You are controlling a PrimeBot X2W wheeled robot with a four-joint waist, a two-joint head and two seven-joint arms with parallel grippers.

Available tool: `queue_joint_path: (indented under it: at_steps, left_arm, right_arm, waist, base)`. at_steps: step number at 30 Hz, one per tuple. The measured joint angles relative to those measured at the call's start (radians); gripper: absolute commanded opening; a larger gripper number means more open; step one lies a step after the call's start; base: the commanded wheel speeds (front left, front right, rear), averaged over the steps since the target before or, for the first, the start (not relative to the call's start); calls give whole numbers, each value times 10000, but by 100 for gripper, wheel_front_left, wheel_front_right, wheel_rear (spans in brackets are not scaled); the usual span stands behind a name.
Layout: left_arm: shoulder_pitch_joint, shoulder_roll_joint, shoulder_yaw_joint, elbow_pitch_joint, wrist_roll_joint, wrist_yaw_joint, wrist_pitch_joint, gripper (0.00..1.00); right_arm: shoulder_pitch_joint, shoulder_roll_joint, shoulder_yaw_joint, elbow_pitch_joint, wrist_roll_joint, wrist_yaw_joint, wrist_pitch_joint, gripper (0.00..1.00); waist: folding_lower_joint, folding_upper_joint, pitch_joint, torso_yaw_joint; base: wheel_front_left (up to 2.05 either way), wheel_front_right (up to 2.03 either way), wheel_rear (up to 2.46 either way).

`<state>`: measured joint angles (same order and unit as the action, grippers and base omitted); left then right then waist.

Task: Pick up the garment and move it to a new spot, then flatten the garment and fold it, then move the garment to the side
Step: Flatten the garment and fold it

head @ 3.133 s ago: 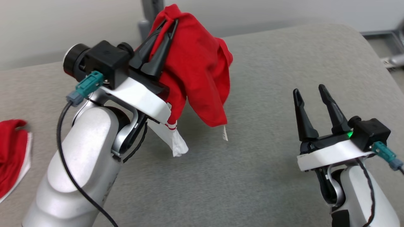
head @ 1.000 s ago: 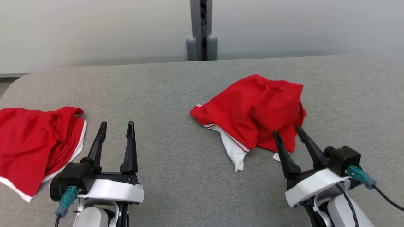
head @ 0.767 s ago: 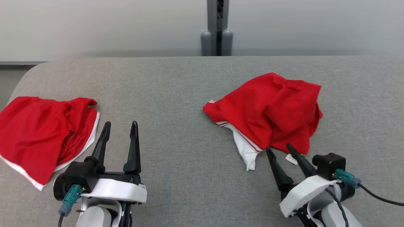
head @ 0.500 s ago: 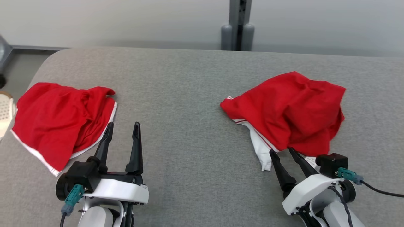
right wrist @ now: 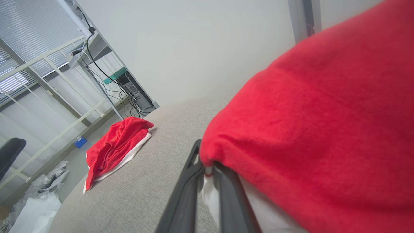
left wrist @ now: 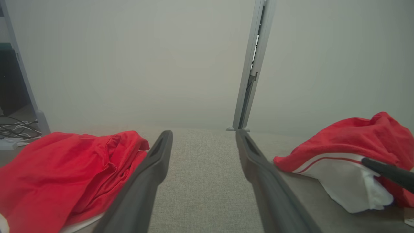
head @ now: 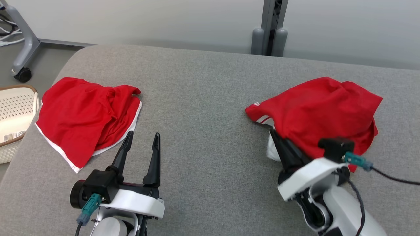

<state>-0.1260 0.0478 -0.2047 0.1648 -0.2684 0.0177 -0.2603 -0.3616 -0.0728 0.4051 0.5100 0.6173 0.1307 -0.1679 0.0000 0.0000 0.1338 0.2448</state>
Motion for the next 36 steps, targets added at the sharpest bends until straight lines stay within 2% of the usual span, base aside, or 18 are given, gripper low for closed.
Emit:
queue_joint_path:
  at_steps: [8,11,15,19,20,21,24,28,32,36]
  left_arm:
    - [0,6,-171,-35,-65,59,0,100]
    - [19,6,-217,-69,-136,81,0,100]
    - [174,8,-211,-100,-138,96,0,100]
    - [177,8,-257,-125,-159,98,0,100]
    - [176,6,-265,-127,-171,98,0,100]
    - [176,6,-274,-127,-186,100,0,100]
    - [178,8,-245,-113,-207,117,0,100]
    - [180,8,-174,-52,-207,111,0,100]
    - [180,8,-33,-23,-209,92,0,100]
    - [180,6,56,-42,-222,67,0,100]
  right_arm:
    - [-1340,-174,612,-1708,1292,-2,-560,0]
    - [-1487,-174,677,-1871,1549,-2,-646,0]
    - [-1434,-261,1183,-1068,1356,0,-245,0]
    - [-1197,-209,1655,658,1141,0,483,0]
    - [-1189,-184,1710,1001,1135,0,637,46]
    - [-1181,-151,1720,1337,1112,0,711,100]
    - [-1155,-8,1772,2117,1179,0,1206,100]
    - [-1177,102,1906,2401,1248,0,1302,100]
    - [-1219,69,1860,2366,1335,0,1057,100]
    - [-1210,-159,1722,1827,1413,0,780,100]
  waist:
    - [0,1,-334,91]
    - [0,0,-407,191]
    - [0,1,-426,367]
    - [0,0,-323,553]
    - [0,1,-299,576]
    - [0,0,-277,587]
    - [0,0,-256,531]
    - [0,0,-286,252]
    - [0,0,-398,-191]
    - [0,0,-560,-741]
  base:
    - [0,0,0]
    - [0,0,0]
    - [0,0,0]
    - [0,0,0]
    - [0,0,0]
    - [0,0,0]
    - [0,0,0]
    - [0,0,0]
    - [0,0,0]
    - [0,0,0]
